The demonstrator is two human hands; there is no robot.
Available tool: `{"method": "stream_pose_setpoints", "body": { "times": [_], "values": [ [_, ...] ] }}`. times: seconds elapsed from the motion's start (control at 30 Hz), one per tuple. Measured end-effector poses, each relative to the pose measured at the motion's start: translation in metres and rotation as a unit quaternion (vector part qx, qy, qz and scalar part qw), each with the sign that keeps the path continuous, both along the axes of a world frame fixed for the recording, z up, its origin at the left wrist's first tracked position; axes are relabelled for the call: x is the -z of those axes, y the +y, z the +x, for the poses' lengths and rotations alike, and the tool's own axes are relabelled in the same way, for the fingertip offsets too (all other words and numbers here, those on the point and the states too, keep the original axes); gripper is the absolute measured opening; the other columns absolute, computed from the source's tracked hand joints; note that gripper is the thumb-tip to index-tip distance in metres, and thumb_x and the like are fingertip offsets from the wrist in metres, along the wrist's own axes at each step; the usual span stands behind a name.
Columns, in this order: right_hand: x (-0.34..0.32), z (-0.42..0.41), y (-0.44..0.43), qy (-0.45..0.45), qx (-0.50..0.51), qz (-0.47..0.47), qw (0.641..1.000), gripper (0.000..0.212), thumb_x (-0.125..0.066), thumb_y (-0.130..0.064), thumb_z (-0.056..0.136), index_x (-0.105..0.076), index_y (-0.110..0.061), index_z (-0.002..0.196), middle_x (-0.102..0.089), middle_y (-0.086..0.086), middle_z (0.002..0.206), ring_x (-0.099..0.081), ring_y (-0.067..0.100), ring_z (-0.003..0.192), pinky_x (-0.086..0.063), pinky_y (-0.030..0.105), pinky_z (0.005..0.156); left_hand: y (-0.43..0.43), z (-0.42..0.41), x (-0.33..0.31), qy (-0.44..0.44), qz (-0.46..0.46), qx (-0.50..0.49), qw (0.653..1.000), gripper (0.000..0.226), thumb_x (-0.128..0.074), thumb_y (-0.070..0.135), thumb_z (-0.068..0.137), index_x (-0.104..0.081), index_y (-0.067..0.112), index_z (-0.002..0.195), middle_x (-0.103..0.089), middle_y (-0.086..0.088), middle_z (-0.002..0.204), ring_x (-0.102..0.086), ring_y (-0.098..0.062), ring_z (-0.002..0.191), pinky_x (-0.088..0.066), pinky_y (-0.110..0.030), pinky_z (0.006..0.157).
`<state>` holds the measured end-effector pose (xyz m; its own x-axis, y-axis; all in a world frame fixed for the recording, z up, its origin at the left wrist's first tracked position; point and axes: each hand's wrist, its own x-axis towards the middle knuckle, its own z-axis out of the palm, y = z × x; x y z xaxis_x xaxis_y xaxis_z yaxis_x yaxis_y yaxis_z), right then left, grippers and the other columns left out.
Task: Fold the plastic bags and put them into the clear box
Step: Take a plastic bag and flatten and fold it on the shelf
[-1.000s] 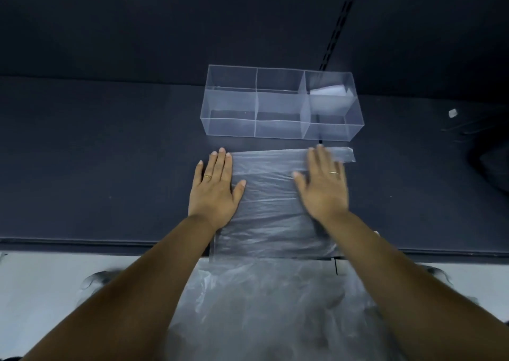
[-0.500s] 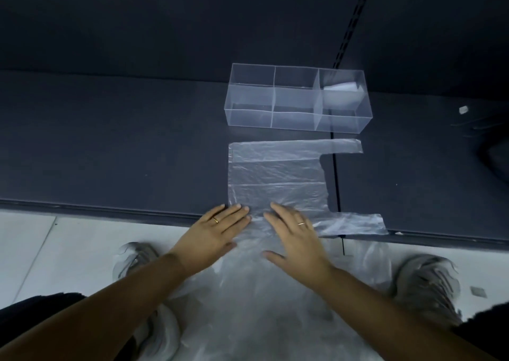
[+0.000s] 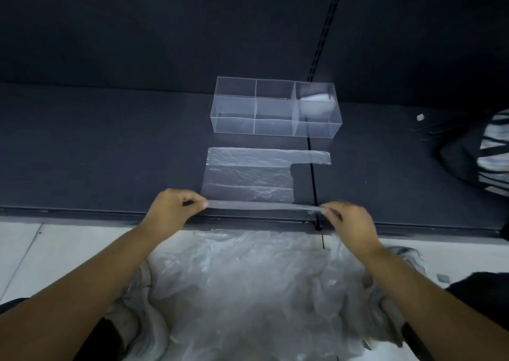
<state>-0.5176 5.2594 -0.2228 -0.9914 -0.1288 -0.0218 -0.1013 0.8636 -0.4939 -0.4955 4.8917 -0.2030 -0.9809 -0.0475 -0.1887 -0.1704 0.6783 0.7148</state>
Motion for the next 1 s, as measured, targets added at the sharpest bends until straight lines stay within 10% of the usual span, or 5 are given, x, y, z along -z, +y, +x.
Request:
{"method": "stream_pose_setpoints", "body": {
  "times": [0.17, 0.37, 0.63, 0.9, 1.0],
  "values": [
    [-0.026, -0.024, 0.032, -0.211, 0.018, -0.189, 0.959, 0.016, -0.065, -0.016, 0.09, -0.075, -0.011, 0.078, -0.074, 0.003, 0.078, -0.066, 0.011, 0.073, -0.049, 0.018, 0.074, -0.01, -0.017, -0.013, -0.083, 0.132, -0.053, 0.986, 0.005, -0.072, 0.025, 0.084, -0.074, 0.028, 0.081, -0.072, 0.02, 0.081, -0.062, 0.012, 0.08, -0.04, -0.004, 0.072],
    [-0.031, -0.056, 0.034, -0.222, 0.148, -0.357, 0.895, 0.01, -0.069, -0.016, 0.086, -0.071, -0.009, 0.08, -0.07, 0.003, 0.065, -0.06, 0.014, 0.062, -0.053, 0.015, 0.06, -0.014, -0.049, -0.016, -0.105, 0.214, -0.107, 0.965, 0.015, -0.063, 0.027, 0.091, -0.071, 0.015, 0.093, -0.07, -0.001, 0.107, -0.061, -0.017, 0.104, -0.045, -0.032, 0.099],
    [0.001, -0.116, -0.005, -0.119, 0.24, -0.225, 0.937, 0.027, -0.063, -0.027, 0.09, -0.064, -0.012, 0.068, -0.06, 0.003, 0.068, -0.051, 0.014, 0.062, -0.041, 0.023, 0.058, 0.005, -0.111, 0.022, -0.002, 0.034, -0.173, 0.984, 0.026, -0.058, 0.029, 0.093, -0.062, 0.016, 0.071, -0.061, 0.008, 0.068, -0.054, -0.005, 0.062, -0.038, -0.02, 0.057],
    [0.026, -0.133, -0.018, -0.073, 0.271, -0.097, 0.955, 0.02, -0.063, -0.027, 0.089, -0.065, -0.012, 0.077, -0.062, 0.004, 0.074, -0.05, 0.014, 0.061, -0.04, 0.027, 0.055, 0.012, -0.134, 0.043, 0.015, -0.077, -0.17, 0.982, 0.022, -0.056, 0.034, 0.094, -0.063, 0.014, 0.089, -0.066, 0.0, 0.082, -0.06, -0.02, 0.076, -0.045, -0.03, 0.066],
    [0.025, -0.133, -0.019, -0.075, 0.268, -0.084, 0.957, 0.015, -0.064, -0.028, 0.089, -0.063, -0.017, 0.079, -0.066, 0.004, 0.083, -0.054, 0.017, 0.067, -0.041, 0.028, 0.058, 0.02, -0.128, 0.033, 0.162, -0.178, -0.148, 0.959, 0.013, -0.06, 0.016, 0.092, -0.063, 0.006, 0.099, -0.062, -0.012, 0.097, -0.056, -0.03, 0.088, -0.045, -0.039, 0.075]
  ]
}}
